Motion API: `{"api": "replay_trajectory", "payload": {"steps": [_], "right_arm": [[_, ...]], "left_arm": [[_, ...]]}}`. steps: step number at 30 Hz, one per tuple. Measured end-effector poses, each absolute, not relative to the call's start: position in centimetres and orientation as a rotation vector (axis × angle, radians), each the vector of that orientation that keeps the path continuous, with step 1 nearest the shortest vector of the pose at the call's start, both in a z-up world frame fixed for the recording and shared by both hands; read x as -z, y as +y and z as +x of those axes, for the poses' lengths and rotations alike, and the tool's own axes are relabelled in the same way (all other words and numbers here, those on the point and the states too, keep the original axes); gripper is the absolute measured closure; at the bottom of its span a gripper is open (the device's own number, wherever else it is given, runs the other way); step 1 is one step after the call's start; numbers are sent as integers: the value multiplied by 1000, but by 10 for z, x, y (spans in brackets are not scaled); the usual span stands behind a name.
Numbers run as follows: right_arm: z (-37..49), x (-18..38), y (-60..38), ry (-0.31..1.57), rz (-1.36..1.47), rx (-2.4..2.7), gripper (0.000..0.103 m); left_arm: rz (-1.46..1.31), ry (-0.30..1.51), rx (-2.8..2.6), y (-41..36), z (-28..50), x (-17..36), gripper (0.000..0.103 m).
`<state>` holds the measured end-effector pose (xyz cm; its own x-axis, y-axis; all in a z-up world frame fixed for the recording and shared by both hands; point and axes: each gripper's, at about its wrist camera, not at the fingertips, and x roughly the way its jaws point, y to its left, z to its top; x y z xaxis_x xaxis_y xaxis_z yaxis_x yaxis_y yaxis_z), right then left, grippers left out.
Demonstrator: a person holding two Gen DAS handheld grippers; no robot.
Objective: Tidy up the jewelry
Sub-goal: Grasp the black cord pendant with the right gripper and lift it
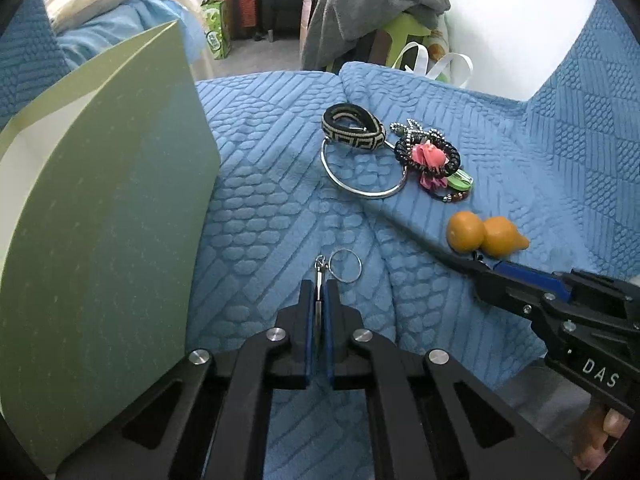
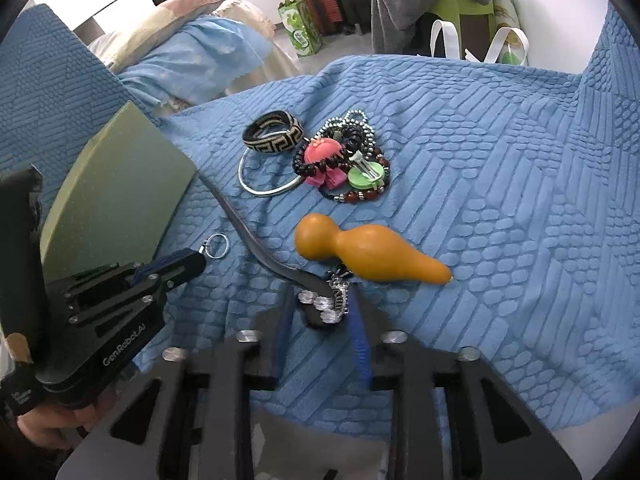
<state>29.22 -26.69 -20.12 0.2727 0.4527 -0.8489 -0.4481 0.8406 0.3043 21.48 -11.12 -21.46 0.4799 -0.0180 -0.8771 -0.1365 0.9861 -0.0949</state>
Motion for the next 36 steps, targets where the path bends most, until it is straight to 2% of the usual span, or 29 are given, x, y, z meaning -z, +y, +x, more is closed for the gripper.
{"api": "replay_trajectory", "payload": {"steps": [12, 15, 22, 34, 36], "right_arm": [[259, 197, -265, 1217, -11, -587, 83], [255, 193, -264, 1189, -19, -615, 70], [256, 183, -248, 1103, -94, -650, 70], [261, 203, -218, 1145, -220, -710, 84], [259, 206, -212, 1146, -255, -687, 94]], "left_arm": [[-271, 1067, -11, -105, 194, 189, 99], [-293, 1077, -1, -105, 190, 189, 99], [-305, 1073, 3, -100, 187, 181, 99], [-282, 1065, -16, -89, 183, 160, 99], [-284, 1061, -19, -86, 181, 157, 99]]}}
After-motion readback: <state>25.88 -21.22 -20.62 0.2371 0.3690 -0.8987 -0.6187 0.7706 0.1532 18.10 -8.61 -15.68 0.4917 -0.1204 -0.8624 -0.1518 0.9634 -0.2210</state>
